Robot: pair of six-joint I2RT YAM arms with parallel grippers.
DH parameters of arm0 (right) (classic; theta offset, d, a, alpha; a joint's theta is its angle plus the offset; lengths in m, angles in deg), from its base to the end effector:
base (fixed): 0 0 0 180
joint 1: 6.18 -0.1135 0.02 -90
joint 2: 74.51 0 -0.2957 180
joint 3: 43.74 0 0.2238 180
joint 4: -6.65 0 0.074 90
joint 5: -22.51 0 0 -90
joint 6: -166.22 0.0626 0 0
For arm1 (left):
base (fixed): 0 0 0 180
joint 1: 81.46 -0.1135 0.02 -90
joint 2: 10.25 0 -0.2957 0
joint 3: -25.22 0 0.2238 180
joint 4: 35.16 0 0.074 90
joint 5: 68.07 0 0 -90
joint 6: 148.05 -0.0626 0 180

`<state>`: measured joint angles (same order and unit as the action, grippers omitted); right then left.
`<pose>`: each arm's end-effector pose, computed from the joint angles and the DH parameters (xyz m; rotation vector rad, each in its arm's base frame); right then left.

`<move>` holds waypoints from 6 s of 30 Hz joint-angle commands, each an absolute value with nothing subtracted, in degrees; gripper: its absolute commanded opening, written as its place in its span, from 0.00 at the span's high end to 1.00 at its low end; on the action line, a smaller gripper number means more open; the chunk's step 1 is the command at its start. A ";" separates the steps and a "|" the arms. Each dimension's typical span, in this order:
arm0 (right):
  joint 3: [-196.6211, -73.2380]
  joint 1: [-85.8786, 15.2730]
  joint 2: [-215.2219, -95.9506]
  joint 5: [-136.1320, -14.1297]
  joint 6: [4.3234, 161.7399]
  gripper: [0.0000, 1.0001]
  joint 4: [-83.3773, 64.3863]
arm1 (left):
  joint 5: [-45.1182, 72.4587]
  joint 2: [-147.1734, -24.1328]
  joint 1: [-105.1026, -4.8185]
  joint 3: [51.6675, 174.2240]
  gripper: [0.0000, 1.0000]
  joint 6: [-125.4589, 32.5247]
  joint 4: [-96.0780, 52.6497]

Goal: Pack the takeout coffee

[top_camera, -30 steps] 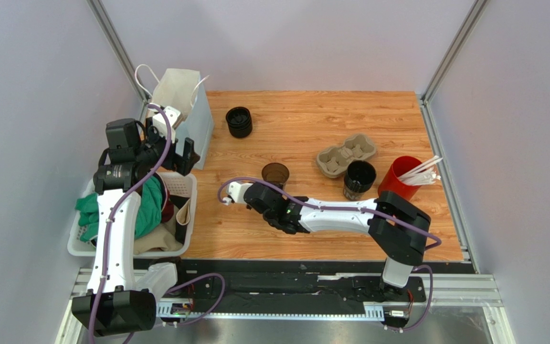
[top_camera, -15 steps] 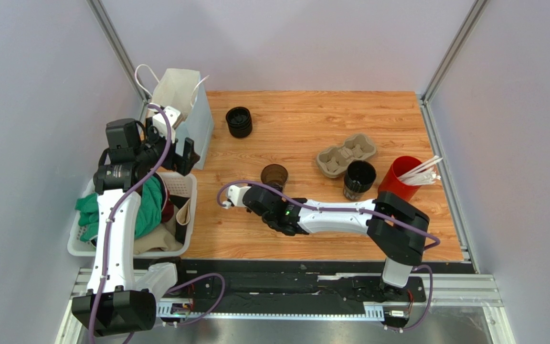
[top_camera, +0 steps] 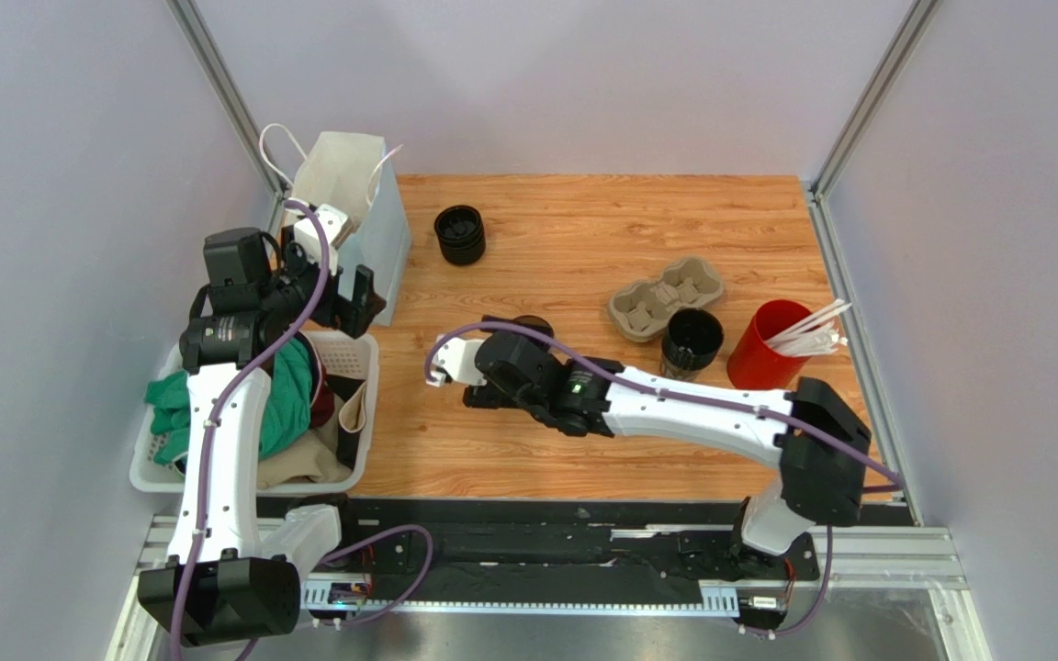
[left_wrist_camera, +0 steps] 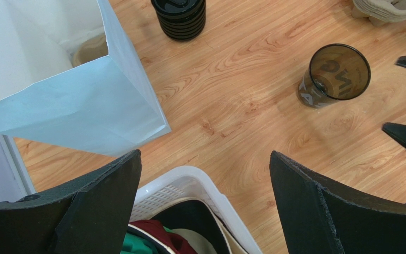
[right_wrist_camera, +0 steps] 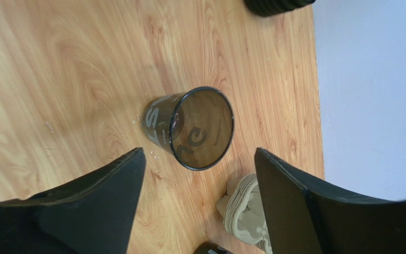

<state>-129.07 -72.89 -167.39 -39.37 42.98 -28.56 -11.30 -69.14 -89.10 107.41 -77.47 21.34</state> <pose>0.1661 0.3113 0.2917 -1.5375 1.6075 -0.2519 0.1815 -0.0103 0.3860 0.5359 1.9923 -0.3333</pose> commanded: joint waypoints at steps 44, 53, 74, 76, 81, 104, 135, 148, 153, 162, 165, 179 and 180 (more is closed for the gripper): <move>-126.44 -37.38 -141.57 -67.58 50.29 0.08 -38.70 | 0.58 -132.50 -65.46 158.45 0.16 -98.39 26.79; -126.00 -37.38 -143.58 -67.58 50.20 0.08 -38.17 | 1.19 -138.04 -67.13 162.77 0.25 -97.86 26.88; -125.13 -37.46 -144.90 -65.64 49.94 0.09 -36.85 | 1.37 -141.91 -67.49 164.35 0.36 -98.83 28.20; -125.04 -37.38 -144.91 -65.56 49.94 0.10 -36.85 | 1.36 -142.00 -67.57 164.44 0.40 -98.48 27.68; -124.86 -37.38 -145.08 -65.47 50.03 0.10 -36.59 | 1.63 -141.91 -67.66 164.88 0.48 -98.21 27.41; -124.16 -37.38 -145.79 -64.94 50.29 0.11 -35.53 | 2.77 -138.13 -67.92 163.03 0.75 -93.38 22.84; -124.86 -36.85 -136.75 -78.01 55.82 0.09 -32.63 | -36.23 -106.85 -67.84 152.32 0.76 -85.11 35.05; -138.28 -36.06 -137.43 -102.11 63.65 0.10 -30.78 | -57.53 -95.42 -67.31 156.35 0.76 -103.12 69.75; -148.58 -36.06 -141.30 -103.25 75.67 0.13 -36.58 | -52.61 -90.51 -65.91 149.70 0.76 -102.53 68.82; -152.47 -36.23 -148.24 -107.92 96.16 0.14 -32.38 | -24.68 -73.99 -57.92 129.04 0.79 -86.79 38.59; -148.44 -36.23 -150.26 -108.53 101.69 0.15 -28.86 | -14.22 -72.22 -54.23 127.36 0.79 -86.35 34.89; -138.75 -42.21 -155.36 -114.25 114.98 0.17 -13.74 | 6.20 -72.91 -44.37 120.15 0.82 -91.27 28.82; -138.84 -42.39 -156.06 -114.51 115.24 0.17 -13.04 | 6.20 -73.09 -43.85 119.88 0.83 -91.36 28.82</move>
<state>-137.23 -41.07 -156.37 -112.18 112.27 -20.10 1.59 -72.59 -45.60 121.02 -89.75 31.63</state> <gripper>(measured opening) 0.833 0.199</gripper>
